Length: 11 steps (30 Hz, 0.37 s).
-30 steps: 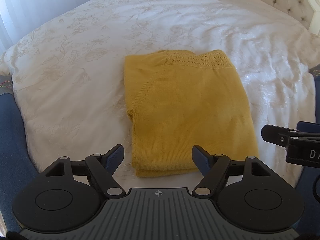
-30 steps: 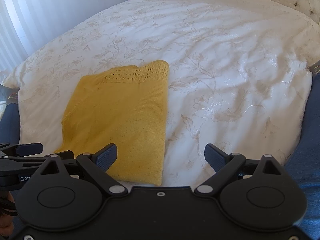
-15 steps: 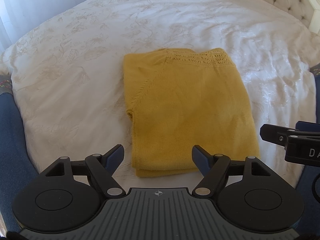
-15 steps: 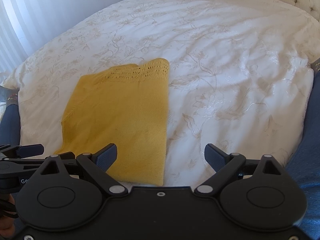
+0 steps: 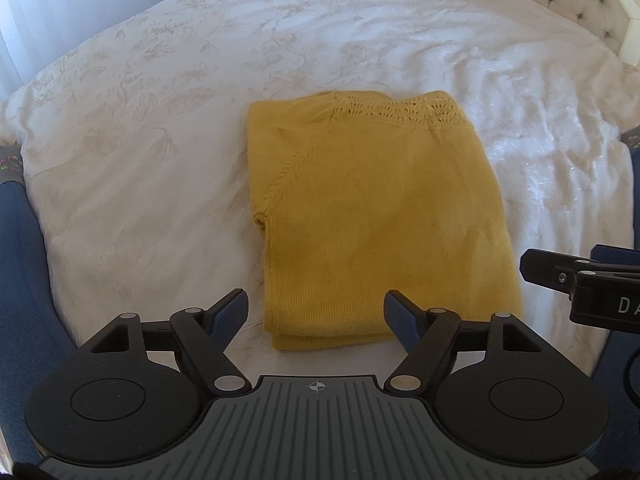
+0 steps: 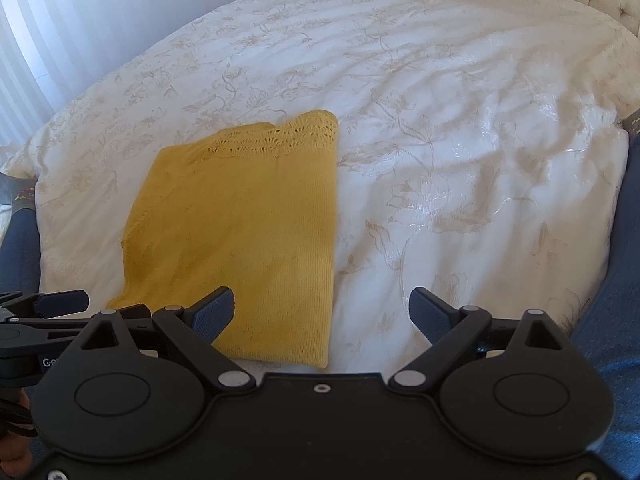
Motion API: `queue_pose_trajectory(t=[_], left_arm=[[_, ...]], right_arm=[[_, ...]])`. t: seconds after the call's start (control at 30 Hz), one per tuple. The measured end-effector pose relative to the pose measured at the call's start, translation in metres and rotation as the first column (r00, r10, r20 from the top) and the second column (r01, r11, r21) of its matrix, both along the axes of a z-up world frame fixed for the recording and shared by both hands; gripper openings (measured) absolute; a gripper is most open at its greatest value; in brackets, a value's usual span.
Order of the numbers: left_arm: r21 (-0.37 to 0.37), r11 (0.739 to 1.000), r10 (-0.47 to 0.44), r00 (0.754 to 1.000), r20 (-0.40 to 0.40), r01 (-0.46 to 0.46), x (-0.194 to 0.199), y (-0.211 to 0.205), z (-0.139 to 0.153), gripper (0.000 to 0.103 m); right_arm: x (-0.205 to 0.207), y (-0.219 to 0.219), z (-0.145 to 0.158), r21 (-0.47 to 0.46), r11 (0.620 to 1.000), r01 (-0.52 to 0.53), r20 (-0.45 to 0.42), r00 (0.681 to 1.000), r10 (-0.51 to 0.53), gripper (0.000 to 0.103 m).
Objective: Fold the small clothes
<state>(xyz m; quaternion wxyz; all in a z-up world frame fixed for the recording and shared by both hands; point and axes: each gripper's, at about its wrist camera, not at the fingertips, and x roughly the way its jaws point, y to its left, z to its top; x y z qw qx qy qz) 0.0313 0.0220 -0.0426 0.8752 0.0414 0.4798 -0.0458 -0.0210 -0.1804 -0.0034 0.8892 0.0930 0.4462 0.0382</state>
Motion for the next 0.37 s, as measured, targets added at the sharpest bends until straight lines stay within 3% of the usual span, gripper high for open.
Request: queue_pose_trajectory(t=[0.37], left_arm=[[0.001, 1.0, 0.002, 1.0, 0.0, -0.002, -0.0003, -0.0002, -0.0018, 0.074]], right_arm=[[0.0007, 0.0005, -0.0035, 0.006, 1.0, 0.002, -0.009, 1.0, -0.001, 0.094]])
